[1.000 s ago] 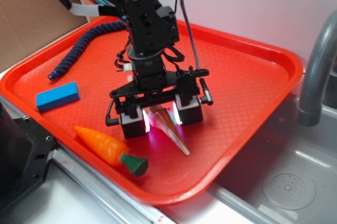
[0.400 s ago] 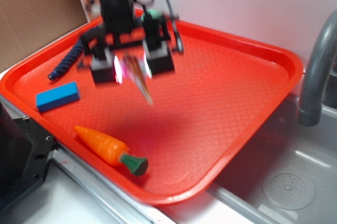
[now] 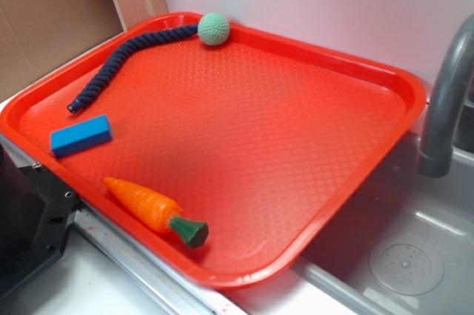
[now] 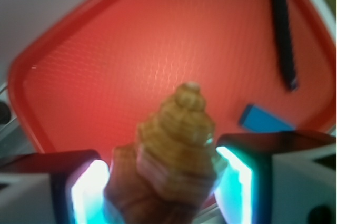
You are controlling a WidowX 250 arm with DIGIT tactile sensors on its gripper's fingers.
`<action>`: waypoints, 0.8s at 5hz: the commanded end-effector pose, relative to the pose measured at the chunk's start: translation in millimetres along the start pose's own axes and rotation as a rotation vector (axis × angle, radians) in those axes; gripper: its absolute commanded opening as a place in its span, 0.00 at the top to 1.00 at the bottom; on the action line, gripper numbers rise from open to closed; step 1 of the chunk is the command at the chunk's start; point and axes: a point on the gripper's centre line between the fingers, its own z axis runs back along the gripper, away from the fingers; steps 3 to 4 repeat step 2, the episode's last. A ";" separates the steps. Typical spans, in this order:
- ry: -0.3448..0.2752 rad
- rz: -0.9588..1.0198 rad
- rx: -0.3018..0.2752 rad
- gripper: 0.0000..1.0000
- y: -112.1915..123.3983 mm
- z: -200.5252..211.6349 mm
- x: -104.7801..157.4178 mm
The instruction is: Grab the shell.
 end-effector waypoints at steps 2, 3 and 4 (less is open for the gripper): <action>-0.019 -0.185 -0.035 1.00 11.8 36.2 7.4; -0.019 -0.185 -0.035 1.00 11.8 36.2 7.4; -0.019 -0.185 -0.035 1.00 11.8 36.2 7.4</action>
